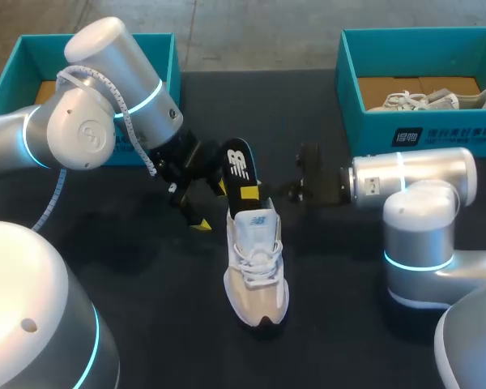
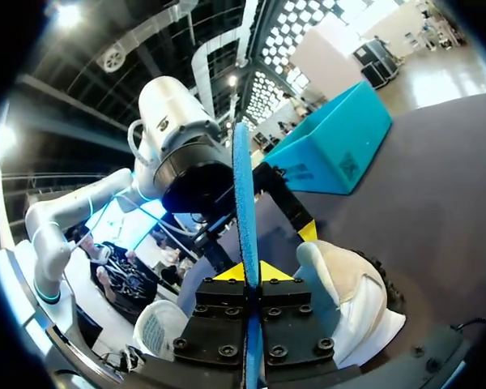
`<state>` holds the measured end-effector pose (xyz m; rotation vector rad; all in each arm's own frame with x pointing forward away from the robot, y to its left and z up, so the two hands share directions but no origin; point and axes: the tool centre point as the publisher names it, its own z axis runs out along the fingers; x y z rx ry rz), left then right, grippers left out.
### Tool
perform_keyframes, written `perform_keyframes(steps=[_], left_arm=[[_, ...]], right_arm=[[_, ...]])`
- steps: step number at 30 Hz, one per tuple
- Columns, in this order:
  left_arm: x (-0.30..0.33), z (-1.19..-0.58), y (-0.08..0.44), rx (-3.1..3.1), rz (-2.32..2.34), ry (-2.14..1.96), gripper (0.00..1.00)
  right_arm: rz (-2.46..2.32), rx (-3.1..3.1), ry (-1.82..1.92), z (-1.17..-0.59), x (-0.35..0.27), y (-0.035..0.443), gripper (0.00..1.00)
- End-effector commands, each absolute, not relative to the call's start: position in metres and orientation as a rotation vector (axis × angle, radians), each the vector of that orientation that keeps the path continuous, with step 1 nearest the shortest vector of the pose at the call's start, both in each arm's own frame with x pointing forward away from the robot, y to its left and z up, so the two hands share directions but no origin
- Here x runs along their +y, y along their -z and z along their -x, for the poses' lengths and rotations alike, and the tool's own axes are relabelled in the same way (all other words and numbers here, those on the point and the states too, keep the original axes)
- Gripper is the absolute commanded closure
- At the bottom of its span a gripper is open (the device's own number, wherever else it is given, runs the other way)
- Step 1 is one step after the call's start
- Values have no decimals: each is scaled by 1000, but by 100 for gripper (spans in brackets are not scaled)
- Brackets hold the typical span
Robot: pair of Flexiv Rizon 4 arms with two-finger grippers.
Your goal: Take the shoe out of the shoebox, open the shoe tongue, remove and reinsert the insole, then place the shoe into the shoebox
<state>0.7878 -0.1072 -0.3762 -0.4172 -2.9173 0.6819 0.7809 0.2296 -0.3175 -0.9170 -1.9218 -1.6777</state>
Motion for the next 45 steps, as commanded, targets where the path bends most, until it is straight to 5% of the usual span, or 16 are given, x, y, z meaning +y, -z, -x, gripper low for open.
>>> perform_keyframes(steps=[1,28,29,30,31,35,45], left_arm=[[-107,-787,377,-2920,419,-683,0],[-107,-787,377,-2920,419,-683,0],[-107,-787,377,-2920,419,-683,0],[-107,-787,377,-2920,419,-683,0],[-107,-787,377,-2920,419,-683,0],[-107,-787,377,-2920,419,-683,0],[-107,-787,377,-2920,419,-683,0]], right_arm=[[889,-1889,1700,-783,226,326,100],[975,-1885,1561,-749,227,345,100],[979,-1882,1568,-749,227,345,97],[977,-1880,1575,-749,226,344,71],[974,-1882,1580,-750,226,343,61],[962,-1895,1607,-753,227,335,51],[938,-1933,1648,-769,230,317,55]])
